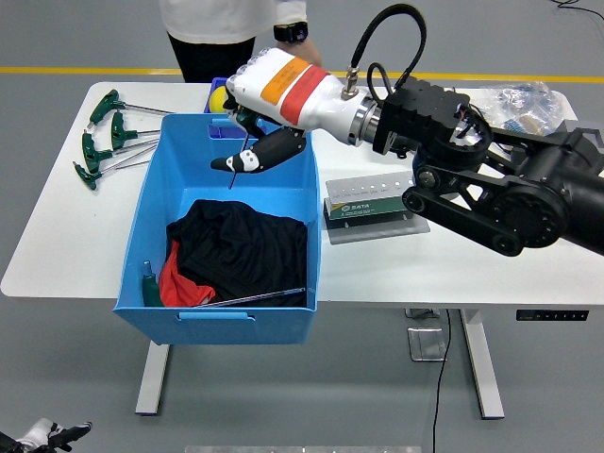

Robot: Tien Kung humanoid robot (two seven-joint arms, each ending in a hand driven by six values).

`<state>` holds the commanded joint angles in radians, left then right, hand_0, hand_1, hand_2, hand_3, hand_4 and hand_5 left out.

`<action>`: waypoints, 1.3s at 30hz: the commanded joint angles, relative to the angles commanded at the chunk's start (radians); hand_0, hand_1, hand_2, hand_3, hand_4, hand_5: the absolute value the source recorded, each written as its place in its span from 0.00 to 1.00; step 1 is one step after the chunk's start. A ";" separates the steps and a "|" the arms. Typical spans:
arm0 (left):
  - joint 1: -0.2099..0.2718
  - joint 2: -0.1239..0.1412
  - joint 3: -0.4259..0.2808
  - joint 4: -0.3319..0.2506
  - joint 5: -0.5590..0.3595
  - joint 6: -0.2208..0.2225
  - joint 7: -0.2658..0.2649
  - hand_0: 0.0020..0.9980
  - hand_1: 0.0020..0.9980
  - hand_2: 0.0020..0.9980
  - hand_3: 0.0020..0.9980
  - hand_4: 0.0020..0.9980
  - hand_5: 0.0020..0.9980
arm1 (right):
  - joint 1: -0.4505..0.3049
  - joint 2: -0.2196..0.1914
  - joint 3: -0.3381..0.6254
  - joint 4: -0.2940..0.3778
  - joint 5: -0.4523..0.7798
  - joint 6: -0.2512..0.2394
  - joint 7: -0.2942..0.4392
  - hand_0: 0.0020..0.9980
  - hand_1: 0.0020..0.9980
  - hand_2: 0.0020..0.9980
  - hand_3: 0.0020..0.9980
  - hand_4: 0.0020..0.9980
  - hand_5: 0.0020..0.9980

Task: Lift tool from toolbox,place it in box,lift tool from toolbox,place it in box

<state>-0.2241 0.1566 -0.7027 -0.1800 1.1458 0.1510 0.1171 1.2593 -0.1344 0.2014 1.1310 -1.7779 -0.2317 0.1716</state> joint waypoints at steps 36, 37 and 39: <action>-0.008 -0.002 0.020 0.000 -0.023 -0.003 -0.004 0.64 0.62 0.66 0.64 0.68 0.68 | -0.069 -0.038 0.013 -0.005 -0.042 0.155 0.005 0.99 0.91 0.96 0.98 1.00 0.86; -0.008 -0.001 0.020 0.000 -0.022 -0.003 -0.005 0.64 0.62 0.66 0.64 0.68 0.68 | -0.071 -0.058 0.029 -0.001 -0.036 0.154 0.010 0.99 0.91 0.96 0.98 1.00 0.86; -0.008 0.000 0.017 0.000 -0.022 -0.002 -0.006 0.64 0.62 0.66 0.64 0.68 0.68 | -0.072 -0.097 0.058 0.000 -0.011 0.156 0.022 0.98 0.91 0.94 0.93 1.00 0.87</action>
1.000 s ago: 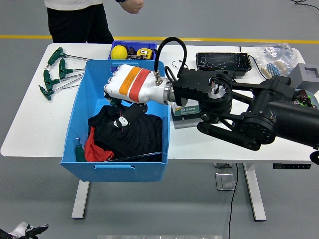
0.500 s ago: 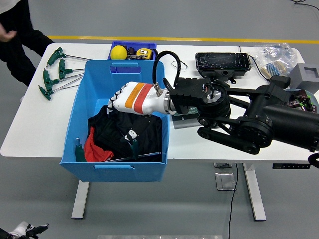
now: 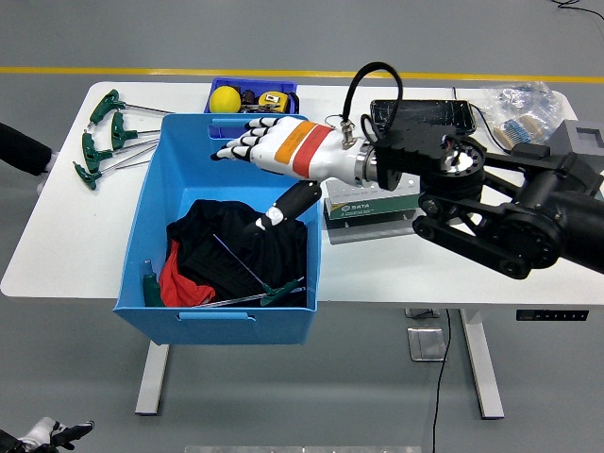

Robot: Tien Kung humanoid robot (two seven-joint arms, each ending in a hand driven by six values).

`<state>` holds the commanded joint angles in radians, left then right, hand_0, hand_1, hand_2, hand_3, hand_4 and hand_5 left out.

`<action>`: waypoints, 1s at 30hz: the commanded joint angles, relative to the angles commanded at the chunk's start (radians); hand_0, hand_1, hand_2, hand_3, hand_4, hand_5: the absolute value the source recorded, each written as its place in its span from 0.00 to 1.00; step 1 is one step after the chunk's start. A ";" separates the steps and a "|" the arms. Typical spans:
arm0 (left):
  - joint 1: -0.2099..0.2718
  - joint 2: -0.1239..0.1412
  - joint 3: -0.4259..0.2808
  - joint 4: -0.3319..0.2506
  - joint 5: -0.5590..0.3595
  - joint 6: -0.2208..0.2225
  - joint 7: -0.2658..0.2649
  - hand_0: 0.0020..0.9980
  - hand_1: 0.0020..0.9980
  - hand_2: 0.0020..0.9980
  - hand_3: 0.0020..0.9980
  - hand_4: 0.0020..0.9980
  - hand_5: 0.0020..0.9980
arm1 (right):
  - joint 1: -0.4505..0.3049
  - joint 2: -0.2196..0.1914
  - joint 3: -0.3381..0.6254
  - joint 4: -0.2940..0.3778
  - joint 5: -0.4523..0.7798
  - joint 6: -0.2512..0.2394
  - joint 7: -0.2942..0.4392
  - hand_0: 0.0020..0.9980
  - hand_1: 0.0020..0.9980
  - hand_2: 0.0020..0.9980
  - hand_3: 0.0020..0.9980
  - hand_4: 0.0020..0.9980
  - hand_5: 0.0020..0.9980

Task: Lift tool from toolbox,place it in box,lift tool from toolbox,place it in box

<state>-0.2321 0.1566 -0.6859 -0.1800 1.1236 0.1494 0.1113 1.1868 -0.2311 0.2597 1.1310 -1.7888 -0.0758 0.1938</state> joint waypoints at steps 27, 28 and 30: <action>0.003 -0.005 0.038 0.000 0.021 0.000 0.014 0.64 0.62 0.67 0.64 0.68 0.68 | -0.602 -0.393 0.763 -0.101 1.097 0.229 0.037 0.92 0.85 0.85 0.84 1.00 0.95; 0.003 -0.006 0.043 0.000 0.018 0.001 0.014 0.64 0.62 0.67 0.64 0.68 0.68 | -0.636 -0.386 0.795 -0.091 1.120 0.228 0.036 0.92 0.85 0.85 0.84 1.00 0.95; 0.004 -0.007 0.051 0.000 0.010 0.002 0.013 0.64 0.62 0.67 0.64 0.68 0.68 | -0.692 -0.375 0.846 -0.076 1.136 0.229 0.032 0.91 0.85 0.86 0.85 1.00 0.96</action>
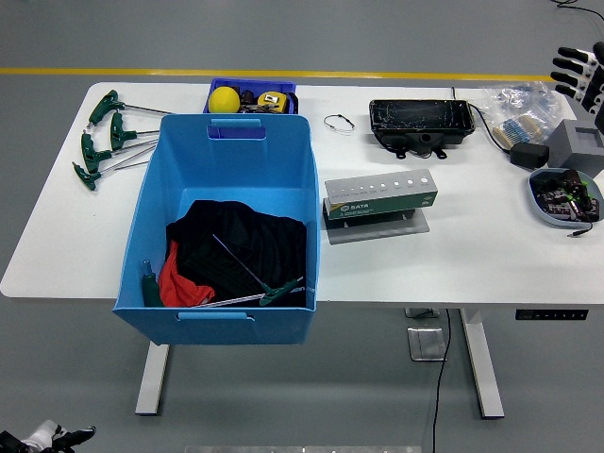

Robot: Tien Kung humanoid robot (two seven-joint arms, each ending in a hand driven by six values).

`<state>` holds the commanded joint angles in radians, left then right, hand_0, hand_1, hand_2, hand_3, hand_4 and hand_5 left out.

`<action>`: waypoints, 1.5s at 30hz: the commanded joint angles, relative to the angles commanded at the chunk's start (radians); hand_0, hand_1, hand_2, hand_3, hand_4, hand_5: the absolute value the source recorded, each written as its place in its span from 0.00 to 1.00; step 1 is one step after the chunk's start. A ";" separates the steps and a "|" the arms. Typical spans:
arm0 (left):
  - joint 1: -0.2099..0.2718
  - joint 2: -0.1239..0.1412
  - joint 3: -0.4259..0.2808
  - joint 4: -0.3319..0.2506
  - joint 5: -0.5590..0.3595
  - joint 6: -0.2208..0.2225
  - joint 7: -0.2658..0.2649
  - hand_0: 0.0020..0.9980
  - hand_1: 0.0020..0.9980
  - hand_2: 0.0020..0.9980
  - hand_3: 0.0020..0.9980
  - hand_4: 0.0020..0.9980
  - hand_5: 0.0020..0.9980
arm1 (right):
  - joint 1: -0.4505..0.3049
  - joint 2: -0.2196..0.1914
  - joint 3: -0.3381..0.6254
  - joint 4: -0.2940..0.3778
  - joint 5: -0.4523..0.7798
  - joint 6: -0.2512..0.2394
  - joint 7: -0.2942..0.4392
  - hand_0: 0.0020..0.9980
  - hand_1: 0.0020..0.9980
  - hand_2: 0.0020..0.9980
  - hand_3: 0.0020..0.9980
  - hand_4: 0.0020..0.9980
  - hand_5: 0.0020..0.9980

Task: Lift tool from toolbox,place it in box,lift tool from toolbox,place it in box

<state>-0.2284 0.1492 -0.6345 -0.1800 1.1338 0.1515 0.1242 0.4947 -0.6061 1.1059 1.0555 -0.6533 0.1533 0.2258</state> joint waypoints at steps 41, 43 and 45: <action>-0.002 -0.017 0.090 0.000 -0.055 0.009 -0.030 0.63 0.62 0.66 0.64 0.68 0.68 | -0.370 0.398 0.500 0.286 -0.243 -0.061 -0.156 0.85 0.80 0.83 0.86 1.00 0.99; -0.003 -0.018 0.093 0.000 -0.062 0.009 -0.032 0.63 0.62 0.66 0.64 0.68 0.68 | -0.363 0.405 0.494 0.284 -0.246 -0.066 -0.157 0.84 0.79 0.82 0.86 1.00 0.99; -0.005 -0.019 0.097 0.000 -0.067 0.008 -0.035 0.63 0.62 0.66 0.64 0.68 0.68 | -0.360 0.408 0.489 0.284 -0.248 -0.069 -0.158 0.84 0.79 0.82 0.86 1.00 0.99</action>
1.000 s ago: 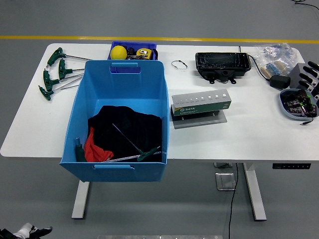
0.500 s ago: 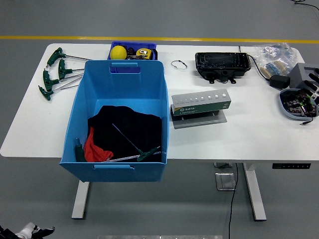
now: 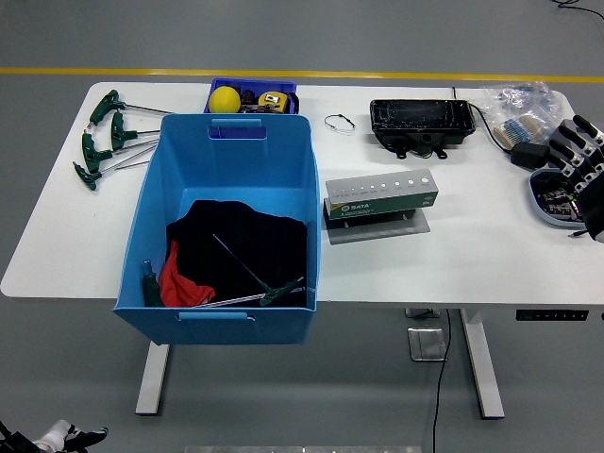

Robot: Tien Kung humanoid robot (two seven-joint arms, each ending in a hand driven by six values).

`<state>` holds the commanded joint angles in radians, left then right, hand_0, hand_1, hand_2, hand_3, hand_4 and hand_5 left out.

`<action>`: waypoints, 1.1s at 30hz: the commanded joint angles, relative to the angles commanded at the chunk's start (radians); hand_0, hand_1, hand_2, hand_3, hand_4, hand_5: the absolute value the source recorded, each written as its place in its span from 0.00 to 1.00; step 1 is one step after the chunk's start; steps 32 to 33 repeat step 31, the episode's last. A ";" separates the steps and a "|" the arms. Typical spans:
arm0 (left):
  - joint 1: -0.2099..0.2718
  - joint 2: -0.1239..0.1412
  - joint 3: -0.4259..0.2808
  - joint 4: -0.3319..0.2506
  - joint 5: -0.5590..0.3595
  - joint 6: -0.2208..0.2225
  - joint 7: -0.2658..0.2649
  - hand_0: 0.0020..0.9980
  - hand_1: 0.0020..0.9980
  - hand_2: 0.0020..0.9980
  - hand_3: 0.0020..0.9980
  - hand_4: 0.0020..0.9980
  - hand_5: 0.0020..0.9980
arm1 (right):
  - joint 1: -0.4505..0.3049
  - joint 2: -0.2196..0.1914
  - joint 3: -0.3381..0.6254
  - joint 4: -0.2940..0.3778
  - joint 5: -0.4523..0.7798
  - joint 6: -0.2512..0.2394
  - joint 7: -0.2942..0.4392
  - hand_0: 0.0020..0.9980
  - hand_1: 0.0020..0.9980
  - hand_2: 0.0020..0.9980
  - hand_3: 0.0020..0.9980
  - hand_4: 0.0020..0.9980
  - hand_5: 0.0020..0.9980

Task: Lift tool from toolbox,place it in box,lift tool from toolbox,place it in box

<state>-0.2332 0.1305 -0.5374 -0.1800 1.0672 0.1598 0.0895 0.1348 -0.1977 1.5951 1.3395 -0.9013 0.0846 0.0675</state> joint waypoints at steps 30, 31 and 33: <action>-0.007 0.001 0.028 0.000 -0.040 0.001 -0.005 0.63 0.62 0.66 0.64 0.68 0.68 | 0.026 0.025 -0.030 -0.002 -0.027 -0.043 0.009 0.77 0.70 0.78 0.83 1.00 0.92; -0.007 0.001 0.028 0.000 -0.041 0.001 -0.006 0.63 0.62 0.66 0.64 0.68 0.68 | 0.026 0.025 -0.031 -0.002 -0.026 -0.044 0.010 0.77 0.70 0.78 0.83 1.00 0.92; -0.007 0.001 0.028 0.000 -0.041 0.001 -0.006 0.63 0.62 0.66 0.64 0.68 0.68 | 0.026 0.025 -0.031 -0.002 -0.026 -0.044 0.010 0.77 0.70 0.78 0.83 1.00 0.92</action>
